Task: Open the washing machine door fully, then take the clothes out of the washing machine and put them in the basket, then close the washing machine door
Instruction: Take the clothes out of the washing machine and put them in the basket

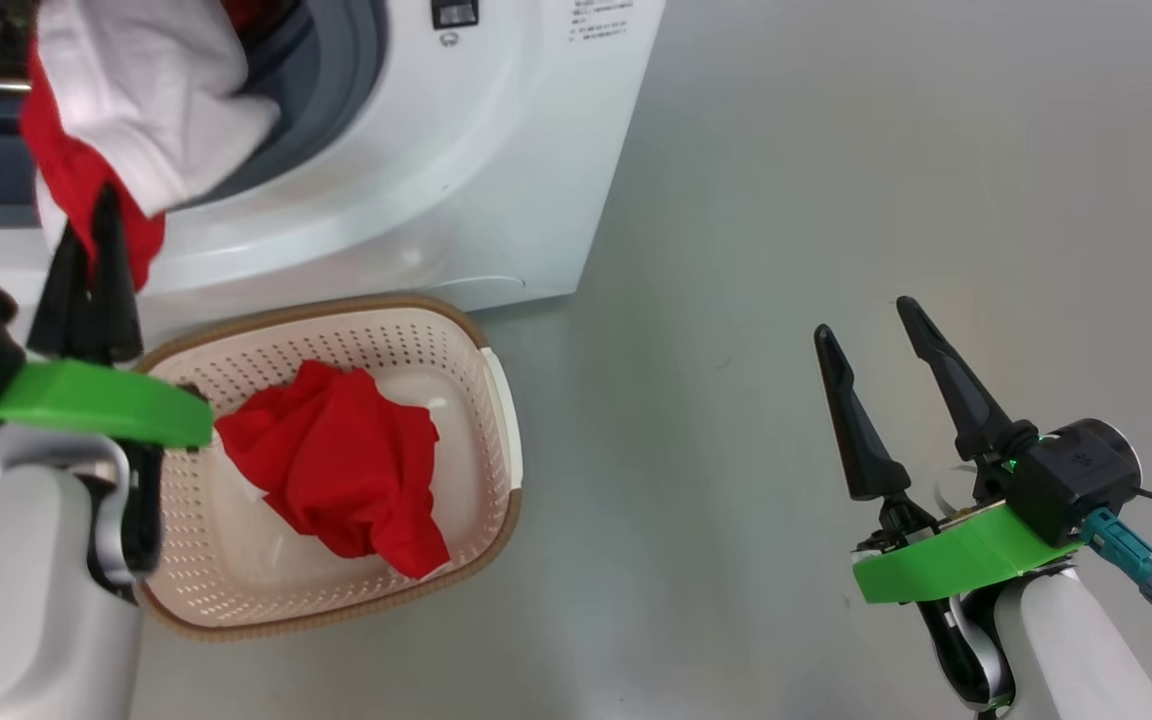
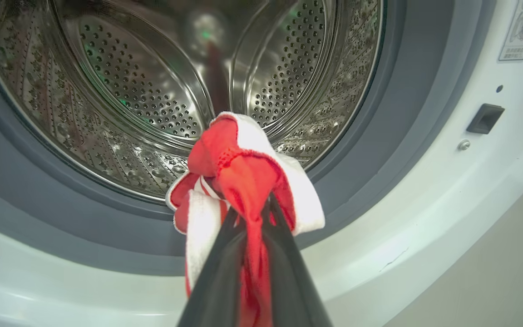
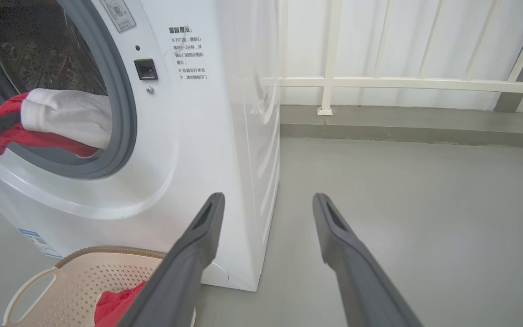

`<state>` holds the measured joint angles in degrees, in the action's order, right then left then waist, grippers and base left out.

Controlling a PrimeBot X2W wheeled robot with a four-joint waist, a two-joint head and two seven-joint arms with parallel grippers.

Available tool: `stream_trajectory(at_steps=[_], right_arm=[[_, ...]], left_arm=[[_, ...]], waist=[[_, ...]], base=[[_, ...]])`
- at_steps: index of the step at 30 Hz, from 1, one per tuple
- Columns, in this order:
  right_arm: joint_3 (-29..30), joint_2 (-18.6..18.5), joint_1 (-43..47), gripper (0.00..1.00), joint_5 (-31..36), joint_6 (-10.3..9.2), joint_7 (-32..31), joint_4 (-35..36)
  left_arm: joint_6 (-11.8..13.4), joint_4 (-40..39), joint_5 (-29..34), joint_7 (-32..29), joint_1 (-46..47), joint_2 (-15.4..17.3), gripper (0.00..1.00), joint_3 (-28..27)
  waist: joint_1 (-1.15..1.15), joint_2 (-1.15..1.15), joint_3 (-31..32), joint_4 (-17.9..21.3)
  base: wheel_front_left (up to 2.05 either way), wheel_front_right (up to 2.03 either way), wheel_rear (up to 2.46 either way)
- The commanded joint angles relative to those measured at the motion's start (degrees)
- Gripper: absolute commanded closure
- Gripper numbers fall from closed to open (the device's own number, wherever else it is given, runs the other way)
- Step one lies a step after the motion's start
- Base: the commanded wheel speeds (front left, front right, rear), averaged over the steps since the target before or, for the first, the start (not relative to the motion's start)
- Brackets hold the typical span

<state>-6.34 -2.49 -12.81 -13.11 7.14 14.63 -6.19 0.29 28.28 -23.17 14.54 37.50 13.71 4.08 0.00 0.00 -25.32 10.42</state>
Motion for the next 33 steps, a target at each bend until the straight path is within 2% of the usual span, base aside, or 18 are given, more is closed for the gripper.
stream_trajectory(at_steps=[1, 17, 33], right_arm=[[-0.9, -0.4, 1.4, 0.00, 0.0, 0.35, 0.4, 1.3], [1.3, -0.4, 3.5, 0.00, -0.1, 0.35, 0.4, 2.0], [2.8, -0.4, 5.5, 0.00, -0.2, 0.35, 0.4, 2.2]], left_arm=[[0.7, -2.9, 0.5, 0.5, -1.9, 1.9, 1.00, -1.9], [3.5, -14.6, 0.3, -0.3, -13.5, -1.3, 1.00, -0.1], [6.1, -25.0, 0.0, -1.9, -22.4, -3.4, 1.00, 1.8]], waist=[[0.00, 0.00, 1.0, -0.6], [0.00, 0.00, 5.4, -4.1], [0.00, 0.00, 9.3, -5.5]], base=[[0.00, 0.00, 0.00], [0.00, 0.00, 0.00], [0.00, 0.00, 0.00]])
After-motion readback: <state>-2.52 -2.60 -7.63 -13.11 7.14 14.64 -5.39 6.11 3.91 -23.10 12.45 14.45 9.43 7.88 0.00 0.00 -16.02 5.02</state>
